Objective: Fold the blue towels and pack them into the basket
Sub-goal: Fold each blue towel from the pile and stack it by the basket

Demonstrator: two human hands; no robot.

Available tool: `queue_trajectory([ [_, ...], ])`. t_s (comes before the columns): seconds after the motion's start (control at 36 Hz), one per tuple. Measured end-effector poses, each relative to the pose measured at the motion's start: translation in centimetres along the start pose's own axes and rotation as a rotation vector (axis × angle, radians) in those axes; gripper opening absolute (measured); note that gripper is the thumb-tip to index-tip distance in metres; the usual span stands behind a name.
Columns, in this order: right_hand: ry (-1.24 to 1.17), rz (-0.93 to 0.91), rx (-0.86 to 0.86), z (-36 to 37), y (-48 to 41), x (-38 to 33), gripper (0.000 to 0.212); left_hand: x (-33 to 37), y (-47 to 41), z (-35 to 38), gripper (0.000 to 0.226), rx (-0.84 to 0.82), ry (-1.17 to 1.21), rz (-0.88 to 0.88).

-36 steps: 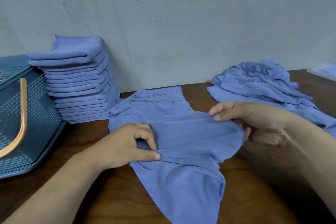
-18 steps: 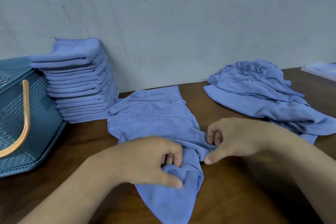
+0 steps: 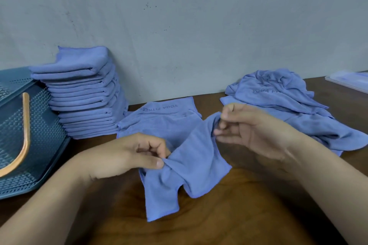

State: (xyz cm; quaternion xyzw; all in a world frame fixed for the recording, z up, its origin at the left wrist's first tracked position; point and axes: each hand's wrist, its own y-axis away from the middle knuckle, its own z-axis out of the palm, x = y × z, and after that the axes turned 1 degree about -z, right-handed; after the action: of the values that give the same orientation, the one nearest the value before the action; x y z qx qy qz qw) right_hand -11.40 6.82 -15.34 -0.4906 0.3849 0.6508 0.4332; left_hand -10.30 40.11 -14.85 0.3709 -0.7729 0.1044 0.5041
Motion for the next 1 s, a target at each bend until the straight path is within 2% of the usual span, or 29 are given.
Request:
queue_trajectory([
  [0.08,0.447,0.092,0.106,0.2,-0.1,1.3,0.02,-0.6,-0.4,0.5,0.018,-0.033,-0.093,-0.069],
  [0.14,0.876,0.079,0.191,0.2,0.0,1.9,0.033,-0.5,-0.5,0.7,0.016,-0.049,-0.135,-0.092],
  [0.19,1.123,0.055,0.231,0.3,0.1,2.1,0.038,0.0,-0.5,0.8,0.014,-0.041,-0.143,-0.094],
  [0.28,1.15,0.075,0.22,0.8,0.2,2.3,0.032,0.5,-0.6,0.7,0.018,0.062,-0.155,-0.082],
  [0.33,1.196,0.081,0.205,1.3,0.1,2.9,0.026,0.3,-0.8,0.6,0.017,0.148,-0.257,-0.098],
  [0.42,1.286,0.045,0.205,1.5,-0.3,3.7,0.021,-0.2,-1.0,0.8,0.005,0.084,-0.352,-0.179],
  [0.5,1.284,0.073,0.141,0.9,-0.2,2.9,0.025,0.0,-0.9,1.4,0.022,0.016,-0.377,-0.212],
  [0.56,1.276,0.162,0.01,0.4,0.5,1.4,0.029,0.3,-0.7,1.6,0.034,-0.017,-0.436,-0.225],
  [0.67,1.197,0.424,-0.454,-0.8,2.5,-2.0,0.029,1.3,-0.5,2.0,0.033,-0.126,-0.45,-0.241],
  [0.75,1.111,0.495,-0.59,-1.2,3.1,-2.9,0.029,1.7,-0.6,2.4,0.027,-0.191,-0.42,-0.227],
  [0.83,1.054,0.457,-0.5,-1.1,2.8,-2.2,0.037,2.1,-0.7,3.2,0.018,-0.258,-0.428,-0.215],
  [0.92,1.092,0.288,-0.239,-0.9,1.5,-0.7,0.041,2.6,-0.7,4.0,0.018,-0.354,-0.406,-0.212],
  [1.0,1.214,0.026,0.043,-0.5,0.5,1.0,0.038,2.7,-0.6,4.0,0.017,-0.414,-0.355,-0.213],
])
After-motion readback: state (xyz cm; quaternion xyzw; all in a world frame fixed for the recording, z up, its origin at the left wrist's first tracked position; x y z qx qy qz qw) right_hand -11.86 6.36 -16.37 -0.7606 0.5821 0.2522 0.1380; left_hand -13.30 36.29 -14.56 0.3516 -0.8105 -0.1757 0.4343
